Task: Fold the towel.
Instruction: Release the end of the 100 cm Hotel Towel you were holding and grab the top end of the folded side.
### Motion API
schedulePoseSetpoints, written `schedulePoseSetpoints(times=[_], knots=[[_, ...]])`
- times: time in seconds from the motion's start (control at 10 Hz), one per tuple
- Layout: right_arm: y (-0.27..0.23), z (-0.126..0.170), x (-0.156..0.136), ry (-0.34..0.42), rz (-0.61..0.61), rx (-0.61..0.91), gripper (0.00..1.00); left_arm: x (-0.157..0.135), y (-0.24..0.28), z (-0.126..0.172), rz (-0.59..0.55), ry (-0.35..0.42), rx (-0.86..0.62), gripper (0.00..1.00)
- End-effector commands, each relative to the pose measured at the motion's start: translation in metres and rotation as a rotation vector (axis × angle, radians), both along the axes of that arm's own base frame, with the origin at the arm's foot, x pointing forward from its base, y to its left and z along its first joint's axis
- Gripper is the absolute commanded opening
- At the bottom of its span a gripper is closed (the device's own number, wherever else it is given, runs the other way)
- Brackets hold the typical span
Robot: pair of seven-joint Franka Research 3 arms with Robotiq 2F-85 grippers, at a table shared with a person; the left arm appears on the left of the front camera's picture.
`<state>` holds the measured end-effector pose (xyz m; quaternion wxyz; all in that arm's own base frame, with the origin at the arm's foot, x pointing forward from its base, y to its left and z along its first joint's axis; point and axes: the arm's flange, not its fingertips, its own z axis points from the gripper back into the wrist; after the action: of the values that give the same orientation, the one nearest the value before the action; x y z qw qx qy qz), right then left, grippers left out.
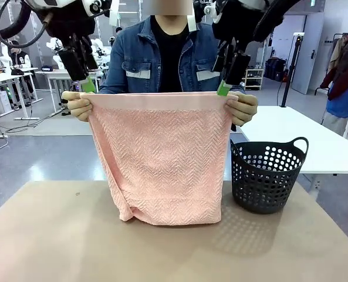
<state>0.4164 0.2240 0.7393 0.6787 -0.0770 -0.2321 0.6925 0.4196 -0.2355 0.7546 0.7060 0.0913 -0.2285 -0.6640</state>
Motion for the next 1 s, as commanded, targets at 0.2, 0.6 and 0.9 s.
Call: schedulePoseSetpoints(times=[0.2,0.6,0.9], knots=[[0.008,-0.002,0.031,0.005,0.019,-0.059,1.0,0.024,-0.012,-0.005,-0.071,0.011,0.013,1.0],[0.019,-0.005,0.072,0.109,0.009,-0.046,1.0,0.058,-0.019,-0.02,-0.056,0.076,0.058,1.0],[0.022,-0.02,0.089,0.205,-0.041,-0.045,1.0,0.079,-0.022,-0.04,-0.03,0.138,0.068,1.0]])
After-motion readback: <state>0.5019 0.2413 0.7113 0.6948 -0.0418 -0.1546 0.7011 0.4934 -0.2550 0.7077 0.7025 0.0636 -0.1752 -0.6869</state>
